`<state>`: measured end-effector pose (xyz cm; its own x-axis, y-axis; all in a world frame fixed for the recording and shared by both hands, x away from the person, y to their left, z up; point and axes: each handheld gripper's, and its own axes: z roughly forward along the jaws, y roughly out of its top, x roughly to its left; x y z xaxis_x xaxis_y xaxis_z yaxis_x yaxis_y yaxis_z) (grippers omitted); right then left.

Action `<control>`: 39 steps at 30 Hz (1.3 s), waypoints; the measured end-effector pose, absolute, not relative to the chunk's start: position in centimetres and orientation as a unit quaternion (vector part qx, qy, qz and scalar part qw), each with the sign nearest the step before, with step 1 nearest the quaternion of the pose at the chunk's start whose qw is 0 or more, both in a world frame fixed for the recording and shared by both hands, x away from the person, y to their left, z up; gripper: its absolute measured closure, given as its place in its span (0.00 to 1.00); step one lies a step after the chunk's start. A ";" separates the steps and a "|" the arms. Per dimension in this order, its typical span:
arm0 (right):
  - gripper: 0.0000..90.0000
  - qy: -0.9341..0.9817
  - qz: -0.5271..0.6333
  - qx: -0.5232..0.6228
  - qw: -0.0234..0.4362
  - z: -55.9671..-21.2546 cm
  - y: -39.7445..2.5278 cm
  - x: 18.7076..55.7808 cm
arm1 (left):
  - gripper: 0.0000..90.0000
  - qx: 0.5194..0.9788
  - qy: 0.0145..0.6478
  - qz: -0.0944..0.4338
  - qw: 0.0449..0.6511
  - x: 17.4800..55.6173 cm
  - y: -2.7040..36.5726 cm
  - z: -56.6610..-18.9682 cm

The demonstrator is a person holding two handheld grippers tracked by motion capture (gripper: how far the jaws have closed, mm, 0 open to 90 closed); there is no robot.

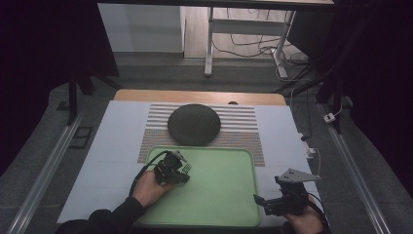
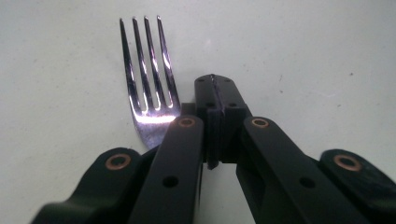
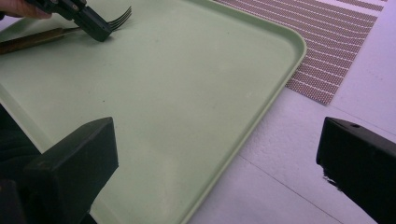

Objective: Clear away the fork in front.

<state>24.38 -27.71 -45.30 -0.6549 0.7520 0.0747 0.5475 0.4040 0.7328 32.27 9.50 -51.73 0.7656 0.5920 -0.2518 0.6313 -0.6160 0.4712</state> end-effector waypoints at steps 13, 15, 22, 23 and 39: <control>0.00 0.826 0.379 0.395 0.130 -45.3 -27.8 24.5 | 0.99 0.881 0.394 -0.009 0.262 33.6 12.3 -51.6; 0.00 0.826 0.380 0.395 0.129 -45.4 -27.8 24.5 | 0.99 0.876 0.406 -0.010 0.260 33.8 13.0 -51.6; 0.00 0.825 0.380 0.399 0.125 -45.3 -27.8 24.6 | 0.99 0.865 0.432 -0.010 0.253 34.3 14.8 -51.6; 0.00 0.825 0.380 0.400 0.125 -45.3 -27.8 24.6 | 0.99 0.864 0.435 -0.010 0.253 34.4 15.0 -51.6; 0.00 0.824 0.380 0.401 0.123 -45.4 -27.8 24.6 | 0.91 0.850 0.459 -0.015 0.256 34.8 16.9 -51.6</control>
<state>24.61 -27.85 -45.37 -0.6478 0.7548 0.1031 0.5684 0.3888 0.7251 34.83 16.89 -51.62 0.5775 0.7739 -0.2600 0.7889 -0.4471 0.4216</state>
